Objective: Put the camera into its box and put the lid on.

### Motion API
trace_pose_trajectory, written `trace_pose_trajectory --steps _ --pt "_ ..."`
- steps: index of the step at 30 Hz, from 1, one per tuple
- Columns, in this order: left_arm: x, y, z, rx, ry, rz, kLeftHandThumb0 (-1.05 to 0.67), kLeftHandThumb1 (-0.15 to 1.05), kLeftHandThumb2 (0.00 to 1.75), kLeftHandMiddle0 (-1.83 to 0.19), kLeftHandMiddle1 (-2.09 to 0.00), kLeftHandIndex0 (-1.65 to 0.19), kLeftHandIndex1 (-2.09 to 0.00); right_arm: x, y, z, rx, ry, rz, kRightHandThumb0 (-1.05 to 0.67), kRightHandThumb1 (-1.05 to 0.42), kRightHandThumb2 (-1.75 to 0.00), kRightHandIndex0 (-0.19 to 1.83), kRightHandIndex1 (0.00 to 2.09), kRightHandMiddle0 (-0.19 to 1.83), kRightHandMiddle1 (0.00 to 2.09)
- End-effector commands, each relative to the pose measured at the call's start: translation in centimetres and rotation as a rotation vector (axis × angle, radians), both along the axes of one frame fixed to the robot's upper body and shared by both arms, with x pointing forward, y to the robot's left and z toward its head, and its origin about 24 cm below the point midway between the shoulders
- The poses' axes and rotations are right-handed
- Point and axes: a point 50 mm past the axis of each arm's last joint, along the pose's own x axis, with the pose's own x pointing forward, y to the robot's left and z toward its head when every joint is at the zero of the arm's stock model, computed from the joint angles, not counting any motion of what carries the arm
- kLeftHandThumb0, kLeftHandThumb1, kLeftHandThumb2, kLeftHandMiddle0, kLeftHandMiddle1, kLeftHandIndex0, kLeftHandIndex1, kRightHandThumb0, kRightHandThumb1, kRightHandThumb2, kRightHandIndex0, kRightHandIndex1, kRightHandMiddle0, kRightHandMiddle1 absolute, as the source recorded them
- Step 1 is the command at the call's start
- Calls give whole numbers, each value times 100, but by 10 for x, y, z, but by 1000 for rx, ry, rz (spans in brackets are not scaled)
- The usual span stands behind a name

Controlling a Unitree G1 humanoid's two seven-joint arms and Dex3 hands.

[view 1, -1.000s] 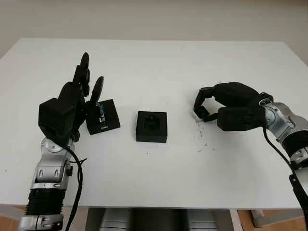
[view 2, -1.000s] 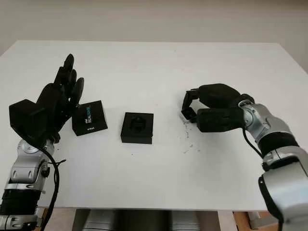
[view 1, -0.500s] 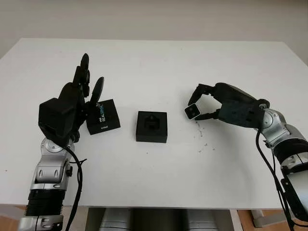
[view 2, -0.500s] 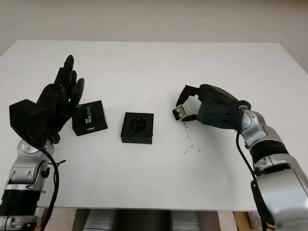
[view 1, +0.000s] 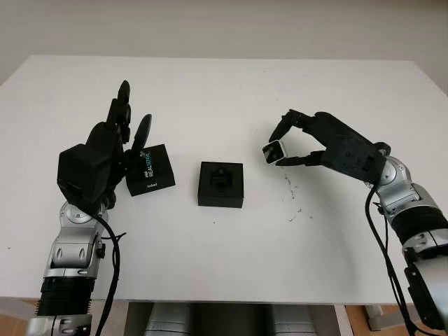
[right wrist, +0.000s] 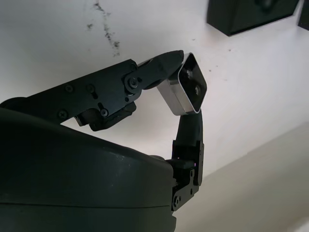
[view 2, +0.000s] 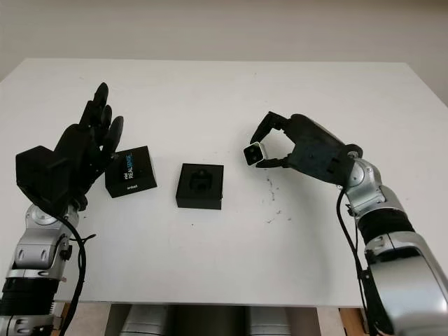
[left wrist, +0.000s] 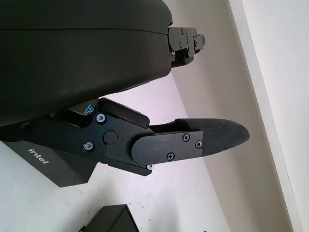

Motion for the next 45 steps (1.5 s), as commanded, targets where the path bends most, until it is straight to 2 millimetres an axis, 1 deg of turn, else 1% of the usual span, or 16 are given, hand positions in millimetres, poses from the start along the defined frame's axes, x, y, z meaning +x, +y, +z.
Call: trace_pose_trajectory --steps 1,2,5,12,16,20,27,31,39,45 --pt "-2 1 3 2 -12 2 -78 105 52 11 -5 10 -6 -1 4 7 62 -29 6 -39 -96 -6 21 4 31 155" --pt "-2 1 3 2 -11 2 -78 105 52 11 -6 10 -6 -2 5 8 87 -30 8 -41 -96 -6 20 4 30 156" --pt "-2 2 3 3 -10 1 -78 105 52 11 -5 10 -6 -5 12 9 170 -34 22 -40 -96 -6 18 3 29 159" --pt "-1 2 3 4 -7 -1 -79 105 52 11 -5 10 -6 -12 32 1 404 9 44 -45 -94 -5 16 4 30 166" --pt "-2 2 3 -6 -6 0 -77 105 51 12 -5 10 -5 -16 41 -4 480 44 66 -47 -95 -5 16 4 29 168" --pt "-2 2 4 8 -7 1 -78 105 52 11 -6 10 -6 -20 56 -11 540 83 83 -48 -94 -5 14 3 30 170" --pt "-2 3 3 2 -7 2 -78 105 52 12 -5 10 -5 -25 75 -25 614 134 123 -47 -93 -5 14 4 32 171" --pt "-3 4 3 7 -7 5 -76 105 52 12 -5 10 -5 -28 82 -33 636 186 127 -47 -92 -5 14 5 33 172" --pt "-3 4 2 -11 1 2 -77 105 52 12 -5 12 -5 -30 88 -44 642 237 100 -45 -92 -5 15 5 33 171" --pt "-4 4 2 -20 3 -2 -77 105 51 12 -5 11 -5 -29 87 -48 649 255 70 -43 -92 -5 14 5 30 172"
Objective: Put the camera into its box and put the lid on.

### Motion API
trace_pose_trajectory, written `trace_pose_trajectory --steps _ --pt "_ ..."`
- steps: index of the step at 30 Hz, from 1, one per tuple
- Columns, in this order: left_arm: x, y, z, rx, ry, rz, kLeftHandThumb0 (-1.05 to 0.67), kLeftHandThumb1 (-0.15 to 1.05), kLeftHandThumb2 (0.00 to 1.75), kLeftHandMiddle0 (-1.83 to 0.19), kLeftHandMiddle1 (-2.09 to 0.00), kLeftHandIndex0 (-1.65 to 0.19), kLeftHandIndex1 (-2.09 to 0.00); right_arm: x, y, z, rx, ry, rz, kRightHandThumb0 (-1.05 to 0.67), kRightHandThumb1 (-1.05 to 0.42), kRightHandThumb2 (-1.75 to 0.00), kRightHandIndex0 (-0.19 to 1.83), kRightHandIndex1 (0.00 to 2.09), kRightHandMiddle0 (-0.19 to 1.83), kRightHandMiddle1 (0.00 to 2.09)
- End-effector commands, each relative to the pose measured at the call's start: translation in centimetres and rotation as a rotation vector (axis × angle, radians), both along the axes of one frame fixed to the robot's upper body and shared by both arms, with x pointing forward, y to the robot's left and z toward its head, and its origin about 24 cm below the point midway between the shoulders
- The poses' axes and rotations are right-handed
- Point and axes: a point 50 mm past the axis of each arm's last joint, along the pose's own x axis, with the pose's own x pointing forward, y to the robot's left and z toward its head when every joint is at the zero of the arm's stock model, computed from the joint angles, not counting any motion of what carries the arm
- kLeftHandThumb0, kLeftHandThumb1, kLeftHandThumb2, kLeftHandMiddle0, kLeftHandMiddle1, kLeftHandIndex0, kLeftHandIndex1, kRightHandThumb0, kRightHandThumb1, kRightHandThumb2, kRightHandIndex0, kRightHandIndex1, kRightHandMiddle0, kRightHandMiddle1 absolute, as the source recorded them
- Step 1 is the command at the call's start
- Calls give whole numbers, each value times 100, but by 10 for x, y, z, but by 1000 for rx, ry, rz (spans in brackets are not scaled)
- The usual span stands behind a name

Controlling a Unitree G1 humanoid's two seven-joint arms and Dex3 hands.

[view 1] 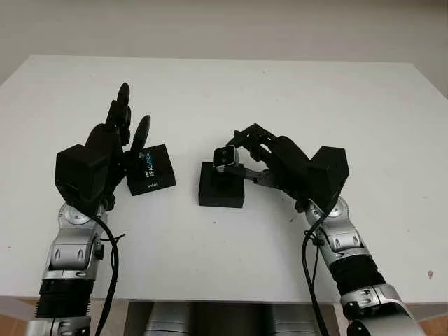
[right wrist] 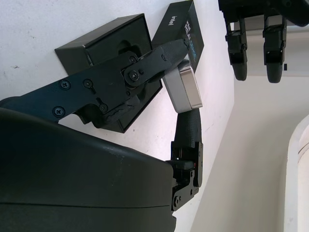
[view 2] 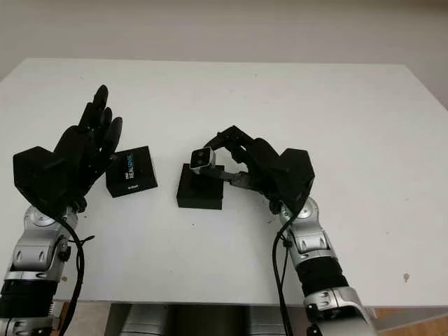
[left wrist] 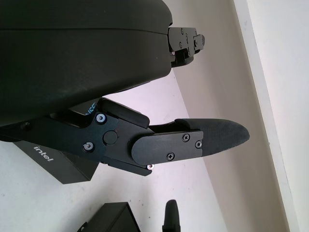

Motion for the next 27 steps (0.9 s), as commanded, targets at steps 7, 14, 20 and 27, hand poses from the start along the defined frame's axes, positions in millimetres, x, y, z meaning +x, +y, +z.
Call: trace_pose_trajectory --steps 7,14,20,27 --pt "-4 4 2 1 -9 8 -76 105 50 13 -5 12 -5 2 -1 -3 -5 21 -21 -42 -92 -5 14 5 29 171" --pt "-3 3 3 2 -11 8 -77 105 50 13 -5 12 -5 4 -1 -6 -38 25 -31 -42 -92 -5 15 6 29 170" --pt "-2 2 4 5 -17 3 -77 105 51 13 -5 12 -5 6 -3 -9 -65 35 -30 -43 -92 -5 15 6 31 169" --pt "-2 1 5 8 -20 4 -76 105 51 13 -5 12 -5 5 -2 -10 -85 40 -7 -44 -92 -5 15 6 34 168"
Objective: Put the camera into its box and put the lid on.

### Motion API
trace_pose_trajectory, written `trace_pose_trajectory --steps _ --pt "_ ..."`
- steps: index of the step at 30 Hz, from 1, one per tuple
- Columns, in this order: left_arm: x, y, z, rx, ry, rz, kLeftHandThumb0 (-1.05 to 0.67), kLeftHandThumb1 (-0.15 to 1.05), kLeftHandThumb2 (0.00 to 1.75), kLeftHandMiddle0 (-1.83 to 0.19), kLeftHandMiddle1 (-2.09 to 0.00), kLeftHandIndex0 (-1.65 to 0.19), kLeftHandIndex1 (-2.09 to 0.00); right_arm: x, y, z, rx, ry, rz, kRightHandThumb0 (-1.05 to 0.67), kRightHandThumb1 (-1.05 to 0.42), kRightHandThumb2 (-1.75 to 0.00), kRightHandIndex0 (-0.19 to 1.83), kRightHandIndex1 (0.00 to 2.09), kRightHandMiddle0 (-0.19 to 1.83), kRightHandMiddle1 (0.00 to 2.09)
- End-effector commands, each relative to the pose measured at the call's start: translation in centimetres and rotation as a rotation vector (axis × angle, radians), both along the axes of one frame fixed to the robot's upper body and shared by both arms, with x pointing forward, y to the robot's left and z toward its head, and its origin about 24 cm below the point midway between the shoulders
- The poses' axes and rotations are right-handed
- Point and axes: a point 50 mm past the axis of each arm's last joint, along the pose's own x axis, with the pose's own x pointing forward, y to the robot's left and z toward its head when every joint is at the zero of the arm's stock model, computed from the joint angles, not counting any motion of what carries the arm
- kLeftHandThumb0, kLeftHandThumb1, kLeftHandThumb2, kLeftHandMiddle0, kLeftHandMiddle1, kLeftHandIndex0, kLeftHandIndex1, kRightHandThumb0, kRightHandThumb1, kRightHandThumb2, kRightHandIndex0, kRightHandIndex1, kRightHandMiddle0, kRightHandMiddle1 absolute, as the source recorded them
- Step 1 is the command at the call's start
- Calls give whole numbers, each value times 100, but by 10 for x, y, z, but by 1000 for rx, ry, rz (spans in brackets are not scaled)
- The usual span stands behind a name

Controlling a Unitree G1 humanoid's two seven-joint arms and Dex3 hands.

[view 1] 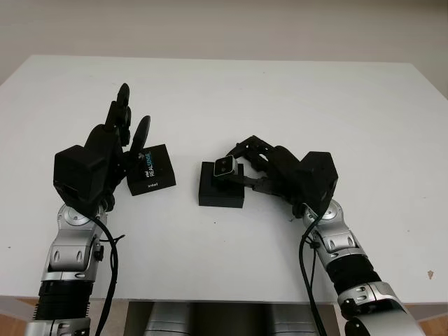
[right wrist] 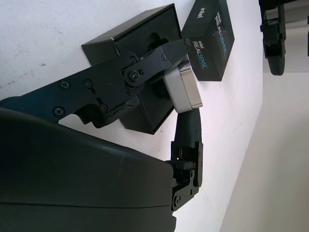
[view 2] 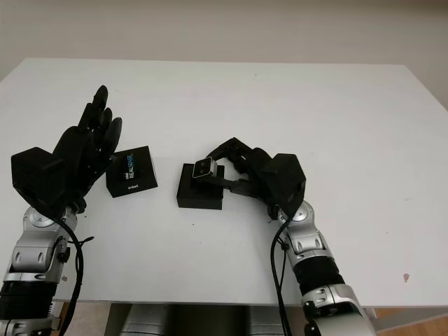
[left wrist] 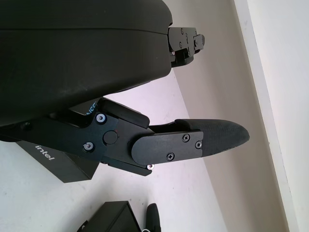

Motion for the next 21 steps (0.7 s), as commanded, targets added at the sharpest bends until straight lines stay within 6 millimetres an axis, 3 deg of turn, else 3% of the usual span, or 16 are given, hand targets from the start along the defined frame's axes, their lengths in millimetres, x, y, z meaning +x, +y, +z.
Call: trace_pose_trajectory --steps 1,21 --pt "-1 1 5 9 -21 2 -77 105 51 13 -5 12 -5 3 0 7 -10 -33 10 -44 -92 -5 15 6 34 168" --pt "-2 2 4 1 -15 8 -76 105 51 13 -5 12 -5 -1 8 0 18 4 36 -46 -91 -5 14 5 35 167"
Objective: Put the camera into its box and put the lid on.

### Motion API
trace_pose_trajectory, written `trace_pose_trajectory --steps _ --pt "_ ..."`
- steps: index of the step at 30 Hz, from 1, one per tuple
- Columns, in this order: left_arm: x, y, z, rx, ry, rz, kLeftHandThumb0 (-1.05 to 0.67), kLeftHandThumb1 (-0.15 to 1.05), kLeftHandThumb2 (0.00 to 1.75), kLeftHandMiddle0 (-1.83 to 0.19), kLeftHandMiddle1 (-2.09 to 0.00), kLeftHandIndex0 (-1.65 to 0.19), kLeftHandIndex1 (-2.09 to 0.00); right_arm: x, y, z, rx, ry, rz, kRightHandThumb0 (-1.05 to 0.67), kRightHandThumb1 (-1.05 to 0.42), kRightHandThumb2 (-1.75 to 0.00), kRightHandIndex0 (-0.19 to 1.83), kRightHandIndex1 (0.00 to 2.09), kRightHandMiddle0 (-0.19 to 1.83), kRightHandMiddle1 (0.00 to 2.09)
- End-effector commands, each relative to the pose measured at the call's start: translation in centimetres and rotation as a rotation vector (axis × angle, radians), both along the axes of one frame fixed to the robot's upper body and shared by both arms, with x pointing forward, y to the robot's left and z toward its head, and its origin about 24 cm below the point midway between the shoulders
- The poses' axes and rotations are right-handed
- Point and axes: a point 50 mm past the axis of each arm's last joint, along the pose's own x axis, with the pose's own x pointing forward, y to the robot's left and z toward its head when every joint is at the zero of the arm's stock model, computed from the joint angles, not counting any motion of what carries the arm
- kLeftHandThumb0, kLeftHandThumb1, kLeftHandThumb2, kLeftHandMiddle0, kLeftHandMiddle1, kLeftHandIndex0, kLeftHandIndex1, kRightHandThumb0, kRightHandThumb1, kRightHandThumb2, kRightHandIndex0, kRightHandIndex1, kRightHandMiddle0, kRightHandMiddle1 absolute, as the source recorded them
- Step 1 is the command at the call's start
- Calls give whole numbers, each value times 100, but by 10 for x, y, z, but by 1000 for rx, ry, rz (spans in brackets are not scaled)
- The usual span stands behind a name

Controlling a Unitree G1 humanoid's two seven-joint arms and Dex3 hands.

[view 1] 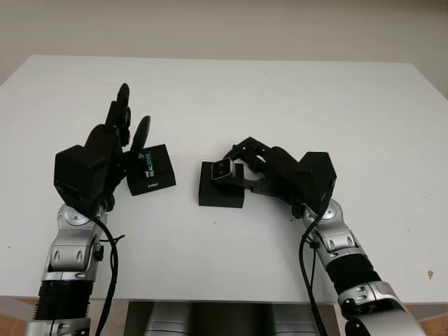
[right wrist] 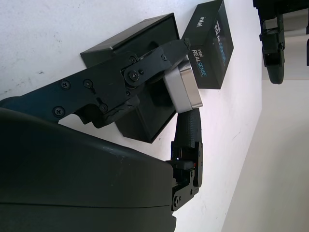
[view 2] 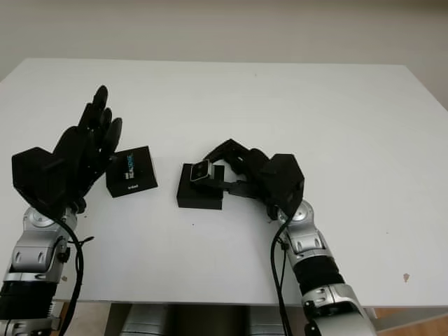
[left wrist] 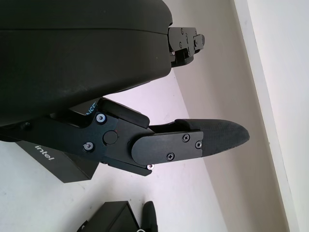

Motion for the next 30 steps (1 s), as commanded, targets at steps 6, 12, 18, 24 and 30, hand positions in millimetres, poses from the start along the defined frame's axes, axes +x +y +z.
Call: trace_pose_trajectory --steps 6,12,18,24,30 --pt "-2 2 3 6 -20 6 -76 105 52 13 -5 12 -5 -1 6 -2 6 -4 10 -45 -91 -5 14 5 34 168" --pt "-3 3 3 12 -20 15 -77 105 51 12 -6 12 -5 -1 9 -3 -13 -13 15 -45 -91 -6 14 5 34 169" --pt "-3 3 2 9 -18 20 -78 105 51 12 -6 11 -6 -1 10 -5 -20 -19 24 -47 -92 -5 14 5 33 170" --pt "-4 4 1 10 -15 22 -77 105 51 13 -5 12 -5 -1 9 -5 -38 -18 23 -46 -91 -5 15 6 34 168" --pt "-4 3 1 0 -12 11 -77 105 51 13 -5 13 -5 -1 9 -5 -54 -23 32 -45 -92 -6 14 5 33 167"
